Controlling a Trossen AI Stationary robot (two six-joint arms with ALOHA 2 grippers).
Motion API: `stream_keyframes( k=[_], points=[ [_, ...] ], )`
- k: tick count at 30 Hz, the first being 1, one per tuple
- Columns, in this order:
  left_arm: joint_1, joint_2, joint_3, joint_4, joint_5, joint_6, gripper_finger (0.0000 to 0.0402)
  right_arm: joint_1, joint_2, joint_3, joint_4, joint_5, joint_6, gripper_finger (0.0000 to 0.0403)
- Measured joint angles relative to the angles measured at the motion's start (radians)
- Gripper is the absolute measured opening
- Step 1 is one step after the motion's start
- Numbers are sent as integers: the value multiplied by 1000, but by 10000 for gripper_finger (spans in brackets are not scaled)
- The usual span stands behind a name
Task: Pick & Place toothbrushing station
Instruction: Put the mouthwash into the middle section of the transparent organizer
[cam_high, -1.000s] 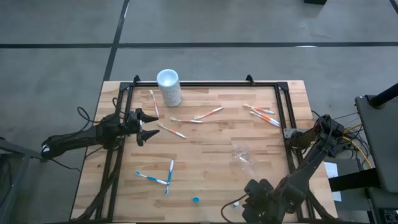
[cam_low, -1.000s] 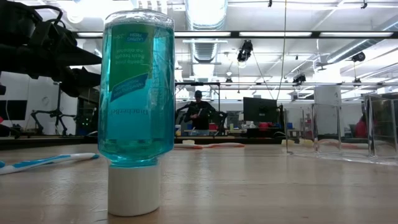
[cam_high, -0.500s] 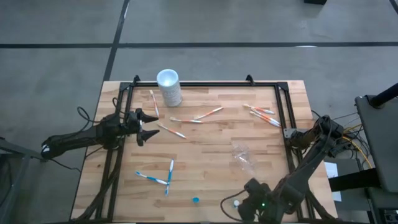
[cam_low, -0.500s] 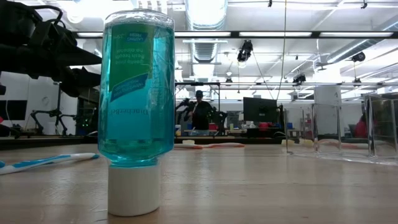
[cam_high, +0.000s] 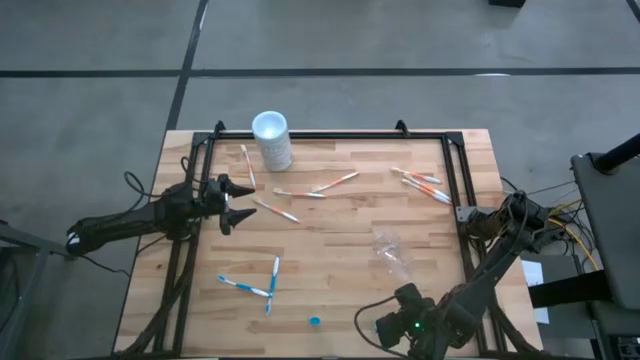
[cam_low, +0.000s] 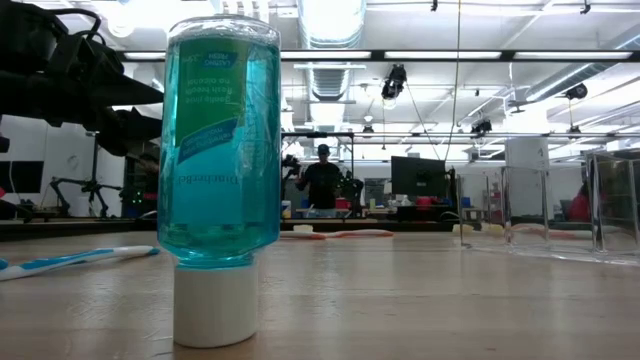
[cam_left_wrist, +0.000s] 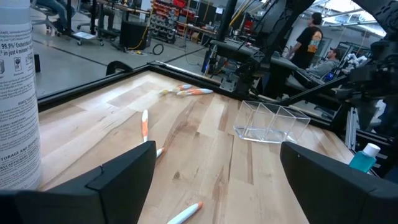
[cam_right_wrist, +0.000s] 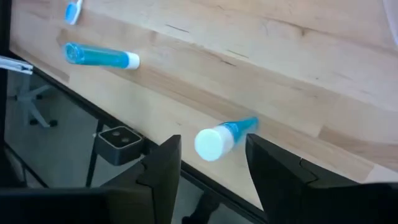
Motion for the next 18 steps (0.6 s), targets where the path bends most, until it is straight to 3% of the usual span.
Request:
stream_keyframes(
  k=[18],
  points=[
    [0,0,0,0,0,0,350,0,0,0,53,2,-86,173]
  ],
)
